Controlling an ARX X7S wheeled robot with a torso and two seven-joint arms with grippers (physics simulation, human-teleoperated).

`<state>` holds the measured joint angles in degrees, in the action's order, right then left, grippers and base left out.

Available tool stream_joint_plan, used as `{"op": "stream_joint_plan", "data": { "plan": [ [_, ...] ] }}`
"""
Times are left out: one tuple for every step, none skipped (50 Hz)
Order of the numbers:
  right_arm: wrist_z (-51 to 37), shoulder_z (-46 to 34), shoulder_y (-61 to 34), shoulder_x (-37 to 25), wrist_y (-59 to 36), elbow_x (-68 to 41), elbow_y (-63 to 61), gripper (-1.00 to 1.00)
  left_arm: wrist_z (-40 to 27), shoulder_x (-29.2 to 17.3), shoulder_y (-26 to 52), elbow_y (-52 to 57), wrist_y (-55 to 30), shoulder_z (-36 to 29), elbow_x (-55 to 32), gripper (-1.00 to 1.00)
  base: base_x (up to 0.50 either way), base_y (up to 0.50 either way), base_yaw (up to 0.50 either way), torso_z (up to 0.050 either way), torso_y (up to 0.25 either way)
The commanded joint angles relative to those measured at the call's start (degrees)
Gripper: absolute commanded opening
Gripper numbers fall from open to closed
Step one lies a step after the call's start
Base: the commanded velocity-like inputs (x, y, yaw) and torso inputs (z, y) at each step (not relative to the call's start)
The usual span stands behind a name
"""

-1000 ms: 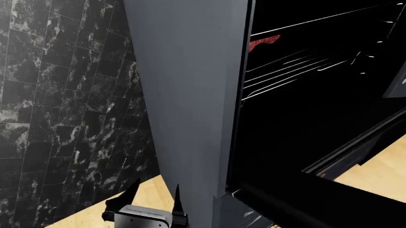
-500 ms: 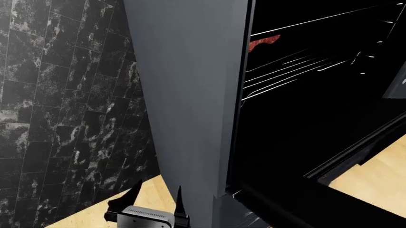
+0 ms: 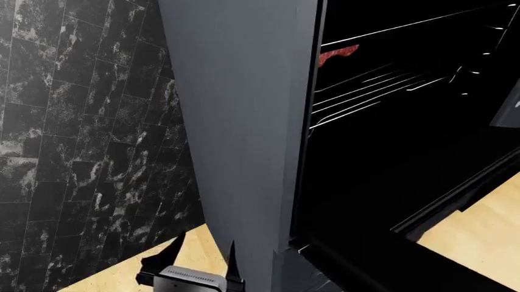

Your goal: Open the oven door

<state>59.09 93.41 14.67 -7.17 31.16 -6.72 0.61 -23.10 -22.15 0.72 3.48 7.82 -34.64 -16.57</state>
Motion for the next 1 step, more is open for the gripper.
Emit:
{"op": "stream_joint_plan", "data": {
  "plan": [
    [2.3, 1.4, 2.5, 3.1, 6.8, -1.4, 2.9, -1.0, 0.0, -0.2, -0.1, 0.2, 0.0, -0.4, 0.2, 1.0, 0.0, 0.0, 0.0, 0.0, 0.0]
  ]
}}
